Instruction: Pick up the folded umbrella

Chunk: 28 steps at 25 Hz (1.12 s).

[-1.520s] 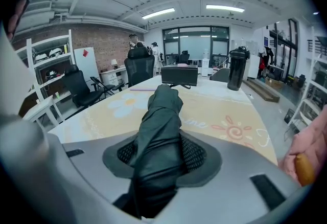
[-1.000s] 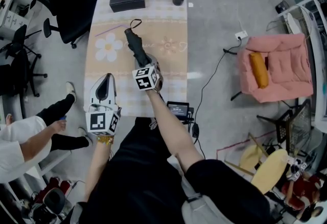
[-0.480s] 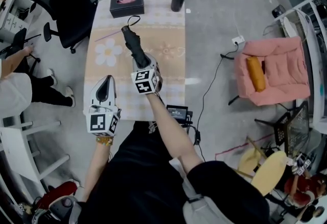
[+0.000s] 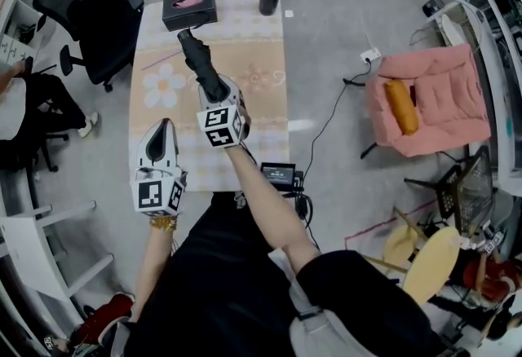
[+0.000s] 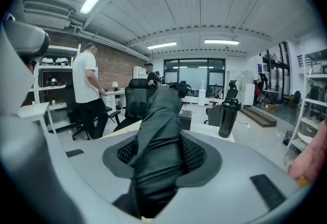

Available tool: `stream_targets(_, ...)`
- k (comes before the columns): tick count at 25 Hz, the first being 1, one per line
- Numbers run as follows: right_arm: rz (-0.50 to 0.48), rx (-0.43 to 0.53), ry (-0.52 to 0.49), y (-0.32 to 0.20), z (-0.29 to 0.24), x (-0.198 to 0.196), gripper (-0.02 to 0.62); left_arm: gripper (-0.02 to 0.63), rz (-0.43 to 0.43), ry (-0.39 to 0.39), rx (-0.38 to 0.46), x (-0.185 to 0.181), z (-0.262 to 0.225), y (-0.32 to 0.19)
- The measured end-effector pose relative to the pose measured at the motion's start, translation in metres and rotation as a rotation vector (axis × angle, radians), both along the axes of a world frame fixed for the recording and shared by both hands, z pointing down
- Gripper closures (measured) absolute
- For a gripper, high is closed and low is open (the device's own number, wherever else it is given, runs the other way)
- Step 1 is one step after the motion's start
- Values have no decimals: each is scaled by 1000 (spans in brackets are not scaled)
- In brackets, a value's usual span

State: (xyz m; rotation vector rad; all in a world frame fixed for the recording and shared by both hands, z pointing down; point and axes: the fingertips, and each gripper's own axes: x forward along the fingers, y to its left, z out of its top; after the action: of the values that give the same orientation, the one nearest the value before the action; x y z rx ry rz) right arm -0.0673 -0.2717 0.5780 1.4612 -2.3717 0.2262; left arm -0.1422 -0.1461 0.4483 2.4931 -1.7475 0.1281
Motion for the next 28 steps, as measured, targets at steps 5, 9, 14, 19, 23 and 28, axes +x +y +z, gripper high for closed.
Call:
stream_targets(5, -13, 46, -4, -1, -22, -6, 420, 592, 8, 1, -7, 1, 3, -2)
stream_targets(9, -19, 74, -14, 0, -36, -11, 420, 592, 14, 2, -8, 1, 5, -4)
stream_targets(14, -21, 120, -5, -1, -51, -12, 420, 591, 14, 8, -5, 0, 6, -7)
stream_targets(19, -22, 142, -9, -2, -65, -12, 420, 592, 18, 11, -5, -1, 5, -10)
stream_targets(23, -22, 179, -2, -4, -81, -13, 420, 592, 23, 16, -1, -1, 3, -14)
stream_targets(28, -21, 220, -15, -4, -101, -15, 420, 592, 34, 18, 9, -1, 2, -16)
